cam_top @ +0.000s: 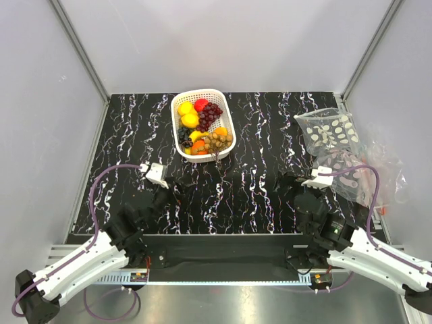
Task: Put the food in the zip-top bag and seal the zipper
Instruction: Move the zipper food storage bag to the center of the board.
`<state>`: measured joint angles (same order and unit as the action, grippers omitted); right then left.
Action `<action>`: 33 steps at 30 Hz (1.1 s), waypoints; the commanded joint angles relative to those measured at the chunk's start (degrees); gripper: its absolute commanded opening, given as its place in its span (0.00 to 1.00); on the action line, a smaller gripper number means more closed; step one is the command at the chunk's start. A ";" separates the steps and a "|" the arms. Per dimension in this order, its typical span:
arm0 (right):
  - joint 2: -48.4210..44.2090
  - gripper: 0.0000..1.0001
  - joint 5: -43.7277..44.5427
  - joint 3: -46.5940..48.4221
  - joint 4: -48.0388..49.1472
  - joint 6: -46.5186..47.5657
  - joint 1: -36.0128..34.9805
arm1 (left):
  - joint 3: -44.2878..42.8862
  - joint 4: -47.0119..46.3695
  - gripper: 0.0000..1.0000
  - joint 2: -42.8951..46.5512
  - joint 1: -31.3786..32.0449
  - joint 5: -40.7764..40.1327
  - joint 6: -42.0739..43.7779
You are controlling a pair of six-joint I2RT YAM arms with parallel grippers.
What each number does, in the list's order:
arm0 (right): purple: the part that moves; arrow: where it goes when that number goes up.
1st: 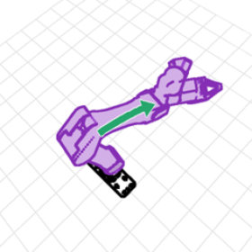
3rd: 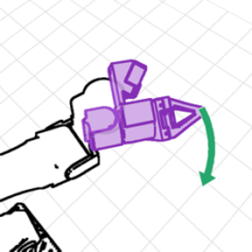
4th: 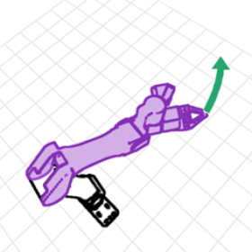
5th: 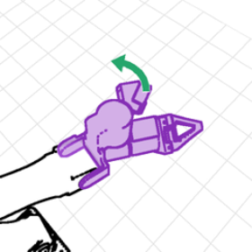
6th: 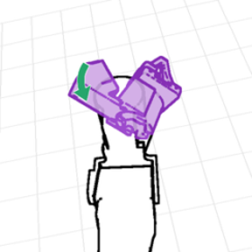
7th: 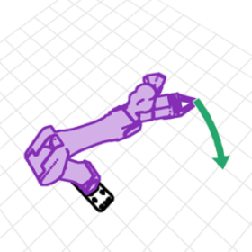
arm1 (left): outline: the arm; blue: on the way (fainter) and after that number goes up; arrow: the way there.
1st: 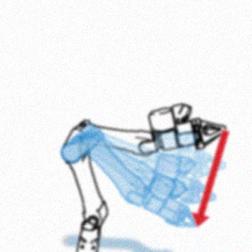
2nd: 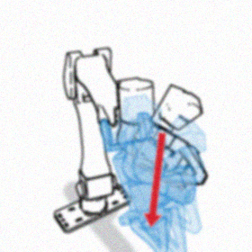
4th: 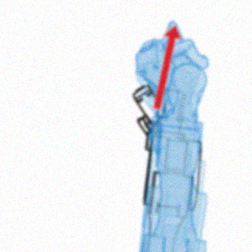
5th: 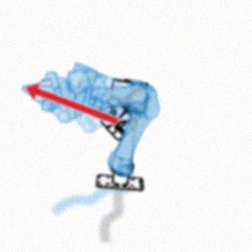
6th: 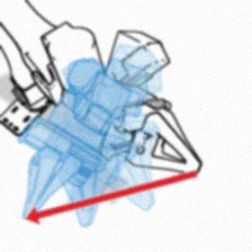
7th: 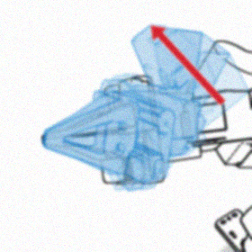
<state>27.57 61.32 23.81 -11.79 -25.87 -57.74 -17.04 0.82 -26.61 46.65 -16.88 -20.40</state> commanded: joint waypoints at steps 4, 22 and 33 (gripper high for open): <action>-0.51 1.00 -3.92 1.92 3.36 0.56 0.17 | -0.98 -1.70 0.99 0.59 -0.25 0.27 0.98; 31.38 1.00 -15.85 28.98 -2.17 5.50 25.89 | -1.51 -1.26 0.99 -0.28 -0.16 1.68 0.28; 68.18 0.88 -30.83 60.63 -21.75 14.69 40.51 | -1.95 -1.61 0.99 -2.39 -0.16 2.82 -0.25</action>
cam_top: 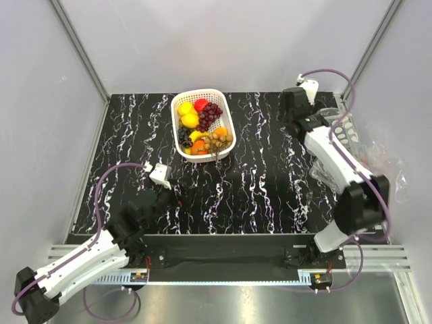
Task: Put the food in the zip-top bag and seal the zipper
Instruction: Move the zipper food storage bag to the center of the board.
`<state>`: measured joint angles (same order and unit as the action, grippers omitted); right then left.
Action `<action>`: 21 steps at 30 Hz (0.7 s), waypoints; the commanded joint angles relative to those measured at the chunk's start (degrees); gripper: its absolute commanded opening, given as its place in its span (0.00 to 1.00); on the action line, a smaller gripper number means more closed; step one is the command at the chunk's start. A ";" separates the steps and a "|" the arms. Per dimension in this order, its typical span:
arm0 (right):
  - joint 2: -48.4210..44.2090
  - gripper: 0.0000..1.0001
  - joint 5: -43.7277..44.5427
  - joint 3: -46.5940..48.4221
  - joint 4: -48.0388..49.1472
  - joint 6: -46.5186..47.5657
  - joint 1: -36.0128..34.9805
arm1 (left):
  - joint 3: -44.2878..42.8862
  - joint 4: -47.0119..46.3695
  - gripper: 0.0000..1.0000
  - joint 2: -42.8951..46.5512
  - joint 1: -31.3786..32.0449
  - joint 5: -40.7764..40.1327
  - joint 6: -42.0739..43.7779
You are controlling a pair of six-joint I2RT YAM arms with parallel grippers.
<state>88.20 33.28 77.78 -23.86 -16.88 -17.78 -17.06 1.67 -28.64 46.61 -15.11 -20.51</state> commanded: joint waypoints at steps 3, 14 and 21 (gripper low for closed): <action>14.86 0.83 -2.16 13.53 -12.61 9.76 1.52 | -1.84 -2.55 0.99 -0.27 -0.12 1.14 -0.14; 33.41 0.78 0.29 28.03 -17.97 16.44 6.71 | -1.57 -3.08 0.99 -0.36 -0.12 2.28 -0.41; 41.95 0.77 -1.20 35.59 -19.82 17.85 9.25 | -1.75 -3.25 0.99 -0.71 -0.12 2.81 -0.41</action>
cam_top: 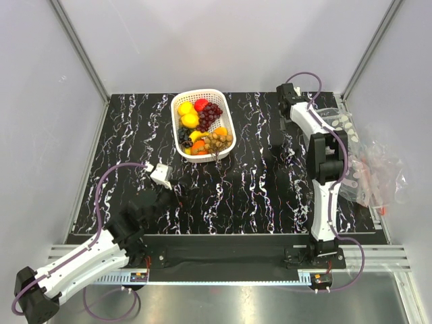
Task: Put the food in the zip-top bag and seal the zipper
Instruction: Move the zipper food storage bag to the center of the board.
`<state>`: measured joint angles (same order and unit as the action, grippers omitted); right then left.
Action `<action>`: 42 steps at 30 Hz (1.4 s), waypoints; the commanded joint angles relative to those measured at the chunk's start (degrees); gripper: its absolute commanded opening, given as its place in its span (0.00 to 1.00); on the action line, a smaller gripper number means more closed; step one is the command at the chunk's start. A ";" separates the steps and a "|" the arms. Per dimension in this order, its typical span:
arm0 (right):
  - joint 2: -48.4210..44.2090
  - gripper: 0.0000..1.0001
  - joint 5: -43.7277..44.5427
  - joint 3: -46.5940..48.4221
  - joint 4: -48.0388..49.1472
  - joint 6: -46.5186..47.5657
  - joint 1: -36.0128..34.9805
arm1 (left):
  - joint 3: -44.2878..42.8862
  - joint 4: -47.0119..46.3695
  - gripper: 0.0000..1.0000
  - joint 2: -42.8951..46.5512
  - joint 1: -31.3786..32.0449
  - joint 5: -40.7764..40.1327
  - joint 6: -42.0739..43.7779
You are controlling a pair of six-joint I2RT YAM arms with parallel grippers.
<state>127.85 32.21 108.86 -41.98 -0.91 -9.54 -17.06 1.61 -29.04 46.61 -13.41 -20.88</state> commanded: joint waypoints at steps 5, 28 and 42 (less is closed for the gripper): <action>8.45 0.76 6.02 9.78 -2.67 3.72 1.80 | -1.66 -3.36 0.99 -0.23 -0.12 1.28 -0.21; -18.94 0.00 -0.02 -22.97 25.01 13.65 -14.62 | -1.57 -4.07 0.99 -0.58 -0.12 1.90 0.40; -46.89 0.24 -0.40 -52.07 13.41 -2.86 -38.69 | -1.22 -4.24 0.99 -0.14 -0.12 2.16 0.23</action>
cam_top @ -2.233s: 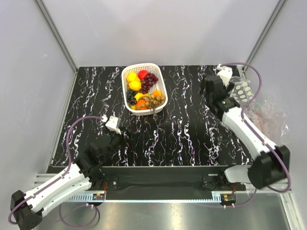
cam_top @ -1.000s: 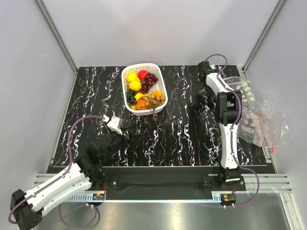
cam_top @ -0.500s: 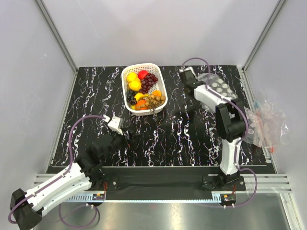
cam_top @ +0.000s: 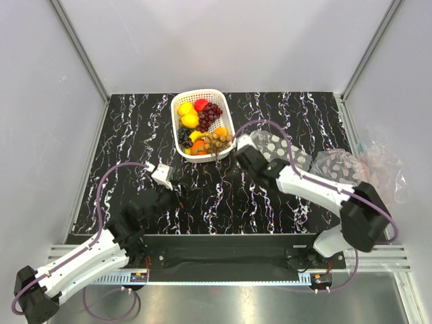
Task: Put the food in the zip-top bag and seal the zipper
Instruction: Move the zipper food storage bag to the center of the board.
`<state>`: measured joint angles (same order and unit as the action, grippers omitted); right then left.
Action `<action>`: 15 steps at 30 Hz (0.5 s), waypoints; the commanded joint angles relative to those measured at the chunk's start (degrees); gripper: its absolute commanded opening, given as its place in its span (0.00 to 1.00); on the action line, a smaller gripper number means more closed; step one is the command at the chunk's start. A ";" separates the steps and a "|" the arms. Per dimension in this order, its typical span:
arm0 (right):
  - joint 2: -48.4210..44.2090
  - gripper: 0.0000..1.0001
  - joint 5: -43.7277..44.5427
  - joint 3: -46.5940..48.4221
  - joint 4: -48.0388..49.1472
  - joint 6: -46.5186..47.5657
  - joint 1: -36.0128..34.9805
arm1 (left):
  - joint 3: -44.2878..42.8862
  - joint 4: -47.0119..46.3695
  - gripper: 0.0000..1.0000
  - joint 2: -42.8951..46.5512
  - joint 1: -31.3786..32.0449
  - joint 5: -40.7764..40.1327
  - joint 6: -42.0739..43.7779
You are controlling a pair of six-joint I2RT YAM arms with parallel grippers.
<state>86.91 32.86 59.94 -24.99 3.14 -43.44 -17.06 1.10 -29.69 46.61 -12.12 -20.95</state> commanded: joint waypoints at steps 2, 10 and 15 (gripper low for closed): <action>-8.77 0.48 -5.68 -3.34 -5.23 -9.27 -8.94 | -1.22 -3.91 0.99 0.43 -0.12 1.13 0.30; -13.26 0.52 -10.28 -1.32 -8.50 -15.87 -9.38 | -1.31 -3.57 0.99 0.51 -0.12 1.31 0.30; -7.48 0.59 -5.10 7.01 -10.51 -25.01 -9.47 | -1.40 -3.13 0.99 1.13 -0.12 0.78 0.38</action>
<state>76.51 24.69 60.51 -34.76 -14.22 -52.97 -17.06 1.08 -29.54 46.61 -11.75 -20.95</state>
